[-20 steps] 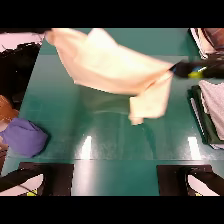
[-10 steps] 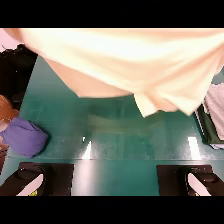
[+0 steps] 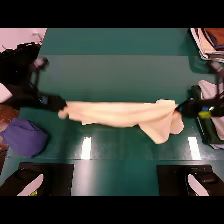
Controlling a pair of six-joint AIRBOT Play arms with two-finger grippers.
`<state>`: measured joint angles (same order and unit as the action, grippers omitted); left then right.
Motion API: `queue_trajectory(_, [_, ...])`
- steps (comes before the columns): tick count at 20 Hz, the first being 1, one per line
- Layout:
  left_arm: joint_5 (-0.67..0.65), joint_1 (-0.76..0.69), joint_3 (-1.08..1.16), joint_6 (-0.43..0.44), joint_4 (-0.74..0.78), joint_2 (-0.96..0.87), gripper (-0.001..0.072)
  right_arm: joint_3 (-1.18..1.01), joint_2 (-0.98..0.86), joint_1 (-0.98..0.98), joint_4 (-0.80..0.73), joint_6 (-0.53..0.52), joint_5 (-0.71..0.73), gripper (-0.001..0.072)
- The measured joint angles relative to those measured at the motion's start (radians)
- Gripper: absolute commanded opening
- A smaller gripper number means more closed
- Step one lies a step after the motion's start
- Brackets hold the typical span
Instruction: Fold the shirts.
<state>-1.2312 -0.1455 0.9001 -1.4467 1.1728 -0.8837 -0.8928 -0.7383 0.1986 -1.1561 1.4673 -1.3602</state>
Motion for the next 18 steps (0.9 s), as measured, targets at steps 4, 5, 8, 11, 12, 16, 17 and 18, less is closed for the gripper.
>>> queue_trajectory(4, [-0.089, 0.000, -0.144, 0.056, -0.074, 0.001, 0.0599, 0.132, 0.049, 0.020, 0.003, 0.030, -0.001, 0.0054])
queue_trajectory(5, [-0.098, 0.000, -0.159, 0.064, -0.092, 0.000, 0.0629, 0.142, 0.059, 0.022, 0.003, 0.034, -0.001, 0.0248])
queue_trajectory(8, [-0.074, 0.000, -0.163, 0.084, -0.124, 0.000, 0.0629, 0.134, 0.086, 0.025, 0.003, 0.042, -0.004, 0.0400])
queue_trajectory(11, [0.032, 0.000, -0.117, 0.089, -0.114, -0.005, 0.0602, 0.077, 0.099, -0.003, 0.003, 0.049, -0.009, 0.0399])
queue_trajectory(12, [0.076, 0.000, -0.104, 0.089, -0.108, -0.020, 0.0602, 0.053, 0.096, -0.025, 0.003, 0.050, -0.021, 0.0398])
queue_trajectory(16, [0.196, 0.000, -0.080, 0.089, -0.101, -0.168, 0.0602, -0.026, 0.047, -0.135, 0.003, 0.049, -0.067, 0.0387])
queue_trajectory(17, [0.216, 0.000, -0.076, 0.092, -0.103, -0.216, 0.0602, -0.039, 0.031, -0.158, 0.003, 0.041, -0.074, 0.0387])
queue_trajectory(18, [0.240, 0.000, -0.074, 0.099, -0.114, -0.268, 0.0602, -0.051, 0.015, -0.180, 0.003, 0.033, -0.080, 0.0387])
